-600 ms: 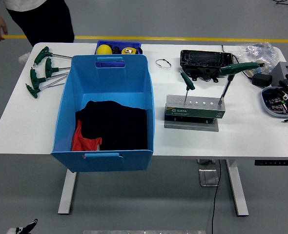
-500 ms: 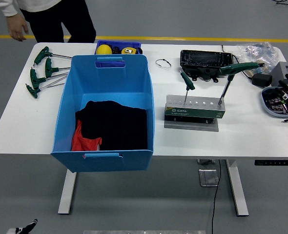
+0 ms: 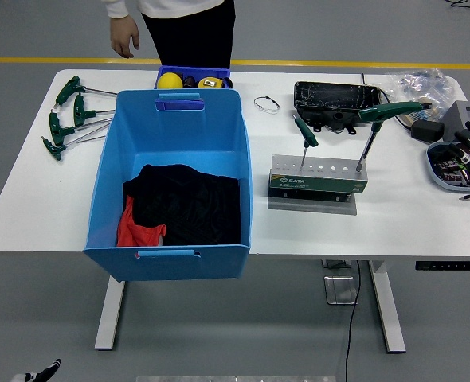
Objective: Lift tool from toolbox,place it in box,lift tool from toolbox,place it in box
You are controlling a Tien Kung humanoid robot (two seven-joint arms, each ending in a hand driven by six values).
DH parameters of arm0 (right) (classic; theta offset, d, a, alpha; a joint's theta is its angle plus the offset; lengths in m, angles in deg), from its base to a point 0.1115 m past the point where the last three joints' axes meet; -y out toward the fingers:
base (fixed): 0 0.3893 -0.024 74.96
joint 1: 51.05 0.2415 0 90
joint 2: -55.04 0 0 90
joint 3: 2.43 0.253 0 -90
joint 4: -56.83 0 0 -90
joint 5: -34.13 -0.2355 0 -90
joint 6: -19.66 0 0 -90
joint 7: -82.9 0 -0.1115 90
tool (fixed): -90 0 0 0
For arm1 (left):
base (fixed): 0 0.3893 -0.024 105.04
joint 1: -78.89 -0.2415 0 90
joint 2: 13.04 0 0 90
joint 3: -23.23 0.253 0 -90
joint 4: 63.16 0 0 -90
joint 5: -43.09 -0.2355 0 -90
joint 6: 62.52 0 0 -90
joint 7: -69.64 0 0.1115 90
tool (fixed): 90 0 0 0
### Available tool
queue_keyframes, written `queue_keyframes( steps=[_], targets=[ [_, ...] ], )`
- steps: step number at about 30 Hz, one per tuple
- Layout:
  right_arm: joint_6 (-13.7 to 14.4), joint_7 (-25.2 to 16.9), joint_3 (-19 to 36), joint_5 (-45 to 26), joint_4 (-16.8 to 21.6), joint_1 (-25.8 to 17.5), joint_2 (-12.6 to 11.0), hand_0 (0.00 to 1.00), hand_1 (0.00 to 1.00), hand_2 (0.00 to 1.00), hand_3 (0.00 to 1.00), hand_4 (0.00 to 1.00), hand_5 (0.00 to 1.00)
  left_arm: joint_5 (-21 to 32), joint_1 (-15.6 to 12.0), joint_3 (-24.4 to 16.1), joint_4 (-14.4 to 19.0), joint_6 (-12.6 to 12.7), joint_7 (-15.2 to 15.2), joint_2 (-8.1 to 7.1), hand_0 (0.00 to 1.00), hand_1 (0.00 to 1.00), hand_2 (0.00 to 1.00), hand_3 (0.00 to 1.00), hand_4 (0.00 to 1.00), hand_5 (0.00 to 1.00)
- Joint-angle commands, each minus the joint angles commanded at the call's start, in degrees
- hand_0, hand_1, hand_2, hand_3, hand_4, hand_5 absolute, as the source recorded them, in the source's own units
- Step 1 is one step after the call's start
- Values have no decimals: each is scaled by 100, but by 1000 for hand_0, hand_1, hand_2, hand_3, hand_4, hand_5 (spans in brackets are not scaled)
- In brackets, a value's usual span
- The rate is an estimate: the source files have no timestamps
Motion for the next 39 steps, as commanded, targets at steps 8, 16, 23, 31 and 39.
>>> queue_keyframes(
  steps=[8,16,23,31,39],
  targets=[
    [22,-17,40,1,36,15,-9,780,757,849,853,998,998,-137,13,-128,0,29,13,-23,698,658,702,705,748,699],
    [78,-54,112,18,128,21,-45,780,757,849,852,998,998,-144,10,-137,0,41,13,-26,698,653,701,703,749,699],
    [128,-55,65,160,262,70,-182,794,791,873,867,998,996,-235,9,-217,0,46,26,-35,697,642,698,701,751,698],
    [384,-161,-236,1258,462,283,-870,843,825,888,890,998,885,-259,12,-243,0,37,44,-26,697,638,695,702,751,698],
    [936,-479,-848,1988,520,852,-1896,998,949,966,942,998,805,-318,39,-317,0,35,53,-35,697,629,692,702,751,699]
  ],
)
